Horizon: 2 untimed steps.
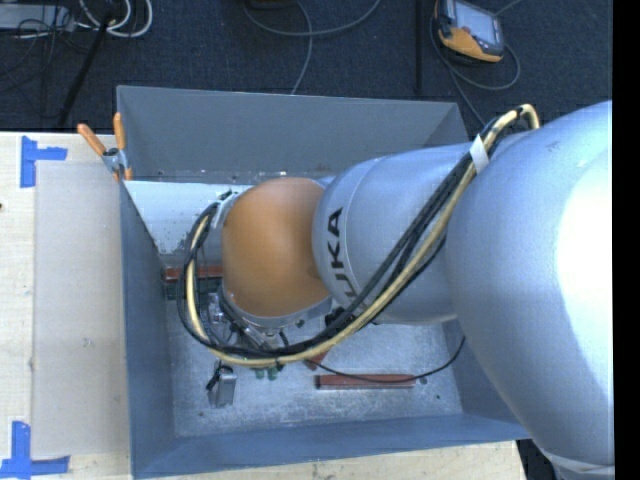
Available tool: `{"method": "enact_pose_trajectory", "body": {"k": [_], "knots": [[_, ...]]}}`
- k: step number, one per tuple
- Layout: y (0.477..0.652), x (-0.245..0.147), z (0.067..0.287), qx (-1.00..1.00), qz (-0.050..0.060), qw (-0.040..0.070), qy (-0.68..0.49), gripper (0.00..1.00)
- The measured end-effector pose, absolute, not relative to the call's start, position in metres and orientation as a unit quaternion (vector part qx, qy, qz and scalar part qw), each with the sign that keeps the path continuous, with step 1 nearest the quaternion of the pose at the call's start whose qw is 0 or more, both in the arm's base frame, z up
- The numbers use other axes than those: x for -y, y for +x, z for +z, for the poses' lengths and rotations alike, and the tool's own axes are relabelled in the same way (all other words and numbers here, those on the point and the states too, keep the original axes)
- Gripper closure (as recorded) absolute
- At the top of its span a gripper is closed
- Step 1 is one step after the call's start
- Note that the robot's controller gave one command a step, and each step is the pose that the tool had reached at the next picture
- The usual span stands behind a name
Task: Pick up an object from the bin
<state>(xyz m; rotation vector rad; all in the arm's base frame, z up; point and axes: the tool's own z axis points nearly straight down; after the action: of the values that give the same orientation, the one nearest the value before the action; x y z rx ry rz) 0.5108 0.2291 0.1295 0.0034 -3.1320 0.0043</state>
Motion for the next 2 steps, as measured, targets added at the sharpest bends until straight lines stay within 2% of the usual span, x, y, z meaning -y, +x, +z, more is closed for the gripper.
{"method": "enact_pose_trajectory", "body": {"k": [1, 2], "knots": [[0.542, -0.148, 0.082, 1.0, 0.003, 0.003, -0.002, 0.0], [0.614, -0.142, 0.153, 0.999, -0.001, -0.006, -0.045, 0.0]]}}
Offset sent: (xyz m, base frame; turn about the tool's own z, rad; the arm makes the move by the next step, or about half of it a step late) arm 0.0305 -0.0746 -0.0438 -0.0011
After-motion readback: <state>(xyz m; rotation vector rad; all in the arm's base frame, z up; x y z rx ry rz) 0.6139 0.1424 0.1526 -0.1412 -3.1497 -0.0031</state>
